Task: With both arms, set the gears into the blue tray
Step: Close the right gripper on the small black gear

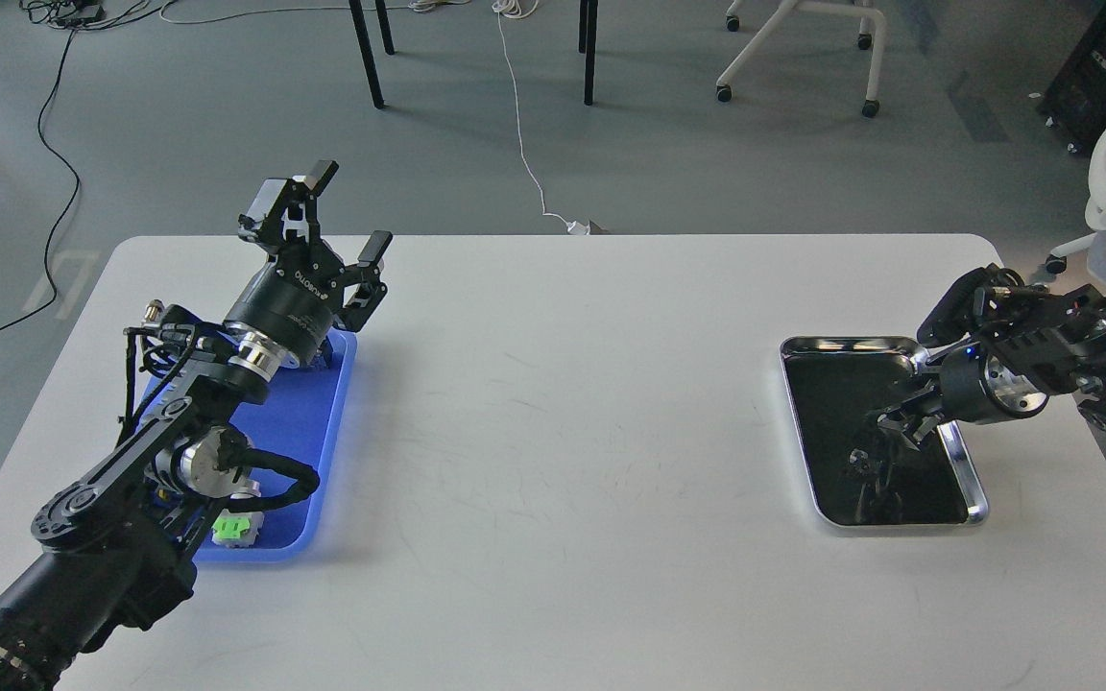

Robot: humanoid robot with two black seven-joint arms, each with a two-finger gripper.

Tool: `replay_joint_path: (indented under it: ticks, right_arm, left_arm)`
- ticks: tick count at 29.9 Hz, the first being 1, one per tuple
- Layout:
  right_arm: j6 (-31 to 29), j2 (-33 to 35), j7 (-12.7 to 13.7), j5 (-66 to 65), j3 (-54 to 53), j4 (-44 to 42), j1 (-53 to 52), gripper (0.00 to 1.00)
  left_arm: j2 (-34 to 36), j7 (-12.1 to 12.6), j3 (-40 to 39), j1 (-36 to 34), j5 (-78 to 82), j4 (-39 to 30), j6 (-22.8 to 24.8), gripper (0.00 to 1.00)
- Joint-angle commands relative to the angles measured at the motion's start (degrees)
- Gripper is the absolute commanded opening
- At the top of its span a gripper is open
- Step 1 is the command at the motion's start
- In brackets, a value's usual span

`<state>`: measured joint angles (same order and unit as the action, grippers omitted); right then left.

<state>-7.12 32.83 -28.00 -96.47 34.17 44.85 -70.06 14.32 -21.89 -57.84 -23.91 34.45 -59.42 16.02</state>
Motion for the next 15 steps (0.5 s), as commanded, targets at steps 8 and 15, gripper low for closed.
replay_joint_path:
  ticks: [8, 15]
  right_arm:
    - [-0.09, -0.92, 0.0, 0.14, -0.07, -1.08, 0.45, 0.49]
    - [-0.09, -1.45, 0.0, 0.23, -0.16, -1.61, 1.24, 0.49]
  left_arm:
    - [0.09, 0.0, 0.01, 0.0, 0.0, 0.0, 0.06, 0.98]
    - [0.09, 0.0, -0.08, 0.0, 0.0, 0.0, -0.02, 0.98]
